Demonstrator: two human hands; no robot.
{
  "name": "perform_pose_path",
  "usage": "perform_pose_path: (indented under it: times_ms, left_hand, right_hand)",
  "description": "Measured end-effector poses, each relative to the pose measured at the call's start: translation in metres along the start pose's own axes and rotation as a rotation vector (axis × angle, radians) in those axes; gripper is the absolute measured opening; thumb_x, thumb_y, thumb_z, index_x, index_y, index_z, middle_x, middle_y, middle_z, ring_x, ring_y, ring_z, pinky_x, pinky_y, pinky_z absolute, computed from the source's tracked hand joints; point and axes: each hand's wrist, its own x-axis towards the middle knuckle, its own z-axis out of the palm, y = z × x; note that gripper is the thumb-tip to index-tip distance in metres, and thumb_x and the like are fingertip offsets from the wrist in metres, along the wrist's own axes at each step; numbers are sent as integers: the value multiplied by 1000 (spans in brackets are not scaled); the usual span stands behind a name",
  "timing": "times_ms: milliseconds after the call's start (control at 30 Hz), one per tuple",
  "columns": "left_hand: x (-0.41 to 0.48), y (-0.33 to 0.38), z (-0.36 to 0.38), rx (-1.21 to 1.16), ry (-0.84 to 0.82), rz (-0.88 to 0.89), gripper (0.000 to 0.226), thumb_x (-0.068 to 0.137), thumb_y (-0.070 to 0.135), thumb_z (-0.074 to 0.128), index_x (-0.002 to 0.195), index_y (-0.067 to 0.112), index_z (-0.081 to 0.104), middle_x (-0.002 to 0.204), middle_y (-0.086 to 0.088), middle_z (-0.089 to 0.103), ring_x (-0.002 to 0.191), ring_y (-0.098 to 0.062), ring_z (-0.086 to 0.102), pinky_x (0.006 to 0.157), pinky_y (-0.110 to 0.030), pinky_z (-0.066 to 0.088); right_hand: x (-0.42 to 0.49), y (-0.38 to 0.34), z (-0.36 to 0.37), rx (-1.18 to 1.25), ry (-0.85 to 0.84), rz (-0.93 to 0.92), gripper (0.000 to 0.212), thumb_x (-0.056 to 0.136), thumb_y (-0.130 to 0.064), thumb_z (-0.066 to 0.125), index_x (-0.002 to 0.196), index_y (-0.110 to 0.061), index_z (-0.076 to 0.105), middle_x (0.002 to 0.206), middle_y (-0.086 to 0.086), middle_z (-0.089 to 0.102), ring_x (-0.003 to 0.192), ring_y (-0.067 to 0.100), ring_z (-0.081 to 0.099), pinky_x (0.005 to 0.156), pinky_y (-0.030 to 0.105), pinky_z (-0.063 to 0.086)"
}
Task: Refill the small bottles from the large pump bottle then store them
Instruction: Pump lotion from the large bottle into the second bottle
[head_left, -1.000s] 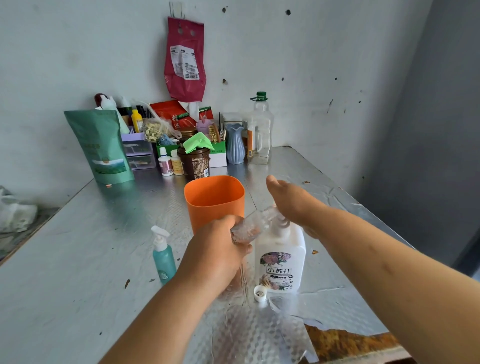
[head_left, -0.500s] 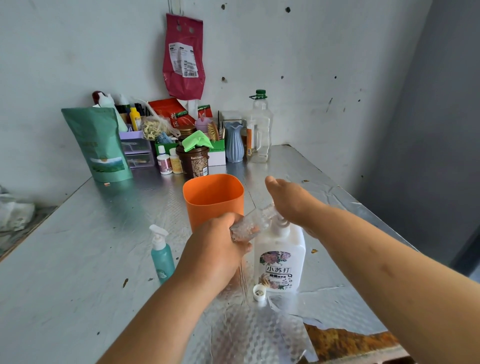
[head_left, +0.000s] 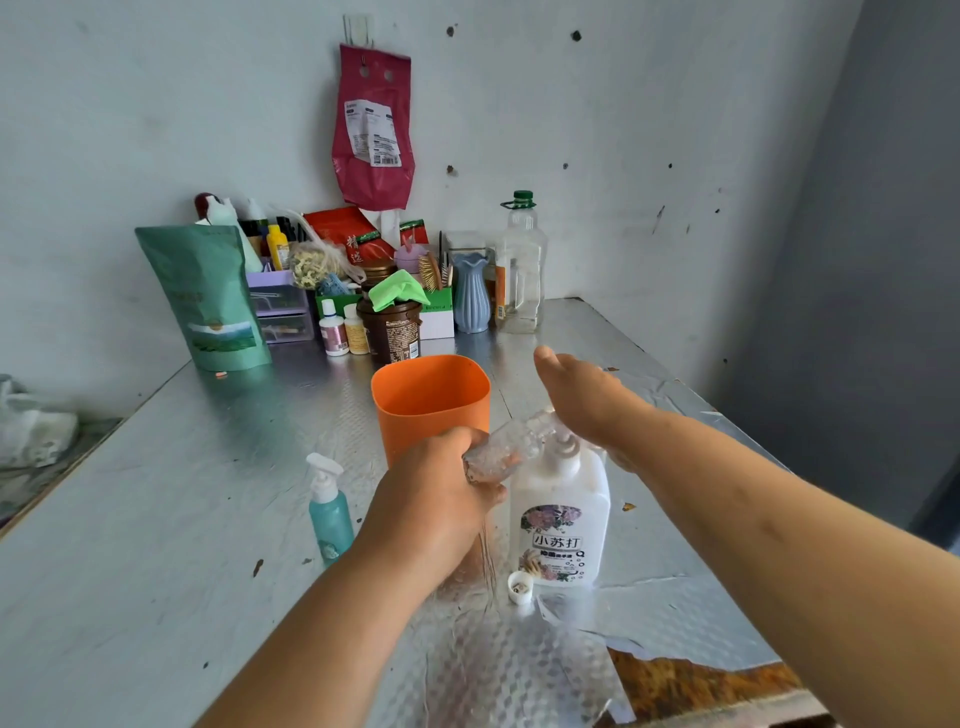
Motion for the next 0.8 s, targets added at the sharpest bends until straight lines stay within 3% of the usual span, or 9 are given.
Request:
perform_pose_path:
  times_ms: [67,133,233,333,467,567,633,700,800]
  left_hand:
    - [1,1,-1,-10,-1,3,35,84,33,74,117,32,64,110,12,69,98,-13,63,81,-29,49]
    - [1,2,-2,-7,-3,6,37,83,33,75,118,32,63,111,13,68,99,-12,63,82,-29,49]
    - [1,1,-1,2,-1,9,38,84,33,74,121,32,62,114,13,68,101,-12,63,81,-27,48]
    - [1,-1,1,6,-1,11,39,84,33,74,122,33,62,116,12,67,102,-13,63,80,-26,46]
    - [1,-3,4,-5,-10,-5,36,85,31,73,120,32,62,112,12,68,100,-13,63,80,-28,49]
    - [0,-3,7,6,-18,-17,35,85,30,73,119,32,62,108,11,69,97,-14,64,81,-29,51]
    - [-1,-2,7,5,-15,-16,34,86,29,73,118,32,62,107,11,69,96,-14,64,80,-29,50]
    - [-2,0,5,4,-11,-10,36,86,29,73,120,32,62,108,12,69,97,-13,63,81,-28,50]
    - [-3,2,0,-1,-2,6,37,85,31,73,121,32,62,111,13,68,99,-12,63,82,-28,50]
  right_hand:
    - [2,0,-1,13,-18,-8,18,104,-24,16,96,-15,29,93,11,41,93,22,36,83,35,26]
    - [4,1,0,-6,-41,-4,21,104,-26,14,98,-14,30,98,13,41,92,23,38,87,40,34]
    - [3,0,2,30,-33,24,14,103,-17,17,96,-13,27,89,10,42,91,23,38,90,41,37]
    - [7,3,4,79,-19,53,11,98,-3,19,94,-12,22,78,7,38,87,23,37,81,35,28]
    - [8,8,13,50,13,21,13,96,1,22,94,-12,22,70,-1,29,87,20,34,79,34,22]
    - [3,9,16,54,-8,12,13,99,-3,19,96,-13,27,91,8,40,92,19,35,98,38,31]
    - [0,8,14,60,-32,18,21,101,-7,18,104,-11,38,104,16,47,101,25,43,109,44,27]
    - [-1,7,11,37,-48,-3,35,104,-17,16,121,-4,44,119,24,52,113,35,49,106,46,32]
    - [1,4,4,21,-32,-46,47,104,-29,13,125,-1,44,124,27,52,117,40,49,103,47,35]
